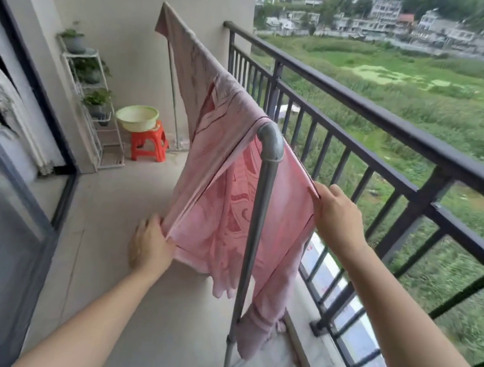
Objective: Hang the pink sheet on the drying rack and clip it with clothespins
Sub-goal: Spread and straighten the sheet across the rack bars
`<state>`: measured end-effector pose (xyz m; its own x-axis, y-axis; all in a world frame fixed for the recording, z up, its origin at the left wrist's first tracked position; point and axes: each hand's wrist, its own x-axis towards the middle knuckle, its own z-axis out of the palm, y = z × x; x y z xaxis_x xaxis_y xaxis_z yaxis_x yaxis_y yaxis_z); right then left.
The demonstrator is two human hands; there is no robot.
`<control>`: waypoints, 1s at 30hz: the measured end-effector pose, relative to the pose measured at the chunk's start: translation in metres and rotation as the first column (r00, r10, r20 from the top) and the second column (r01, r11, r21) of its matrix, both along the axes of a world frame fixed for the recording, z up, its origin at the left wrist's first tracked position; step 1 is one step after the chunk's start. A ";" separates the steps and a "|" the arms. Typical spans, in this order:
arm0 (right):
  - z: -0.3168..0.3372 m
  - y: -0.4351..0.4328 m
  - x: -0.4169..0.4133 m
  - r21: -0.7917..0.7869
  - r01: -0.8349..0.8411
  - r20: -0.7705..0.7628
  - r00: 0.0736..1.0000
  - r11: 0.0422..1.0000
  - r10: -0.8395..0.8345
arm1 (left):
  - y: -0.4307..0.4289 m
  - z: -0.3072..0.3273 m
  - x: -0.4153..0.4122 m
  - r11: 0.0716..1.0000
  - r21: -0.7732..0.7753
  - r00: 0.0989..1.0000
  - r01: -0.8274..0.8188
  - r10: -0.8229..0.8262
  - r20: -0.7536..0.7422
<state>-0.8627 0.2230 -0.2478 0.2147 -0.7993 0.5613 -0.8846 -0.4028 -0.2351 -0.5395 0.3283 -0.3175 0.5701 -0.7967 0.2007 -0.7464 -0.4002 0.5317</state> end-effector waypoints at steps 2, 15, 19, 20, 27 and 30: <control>-0.006 0.001 -0.001 0.061 0.013 0.012 1.000 0.998 -0.013 | 0.010 -0.009 0.008 0.999 -0.007 0.999 -0.039 0.039 -0.032; -0.044 -0.008 -0.041 0.249 0.218 0.342 0.892 0.944 -0.297 | 0.040 0.131 -0.008 0.459 -0.873 0.980 -0.165 -0.023 -0.197; -0.083 0.002 -0.080 0.261 0.313 -0.151 0.948 0.913 -0.281 | 0.041 0.144 -0.018 0.456 -0.889 0.992 -0.050 -0.078 -0.096; -0.092 0.005 -0.085 0.320 0.343 -0.198 0.936 0.883 -0.292 | 0.040 0.132 -0.022 0.542 -0.840 0.997 0.022 -0.073 -0.021; -0.104 0.016 -0.049 0.600 0.379 -0.294 0.923 0.704 -0.247 | 0.030 0.025 -0.035 0.986 -0.156 0.991 0.053 -0.033 0.126; -0.090 0.010 -0.026 0.677 0.220 -0.140 0.975 0.702 -0.171 | 0.028 0.002 -0.023 0.998 -0.061 1.000 -0.017 0.018 0.017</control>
<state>-0.8886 0.2333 -0.3379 0.0234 -0.9859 -0.1659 -0.9472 0.0313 -0.3192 -0.5628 0.3559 -0.3156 0.5801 -0.7725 0.2583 -0.7487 -0.3808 0.5426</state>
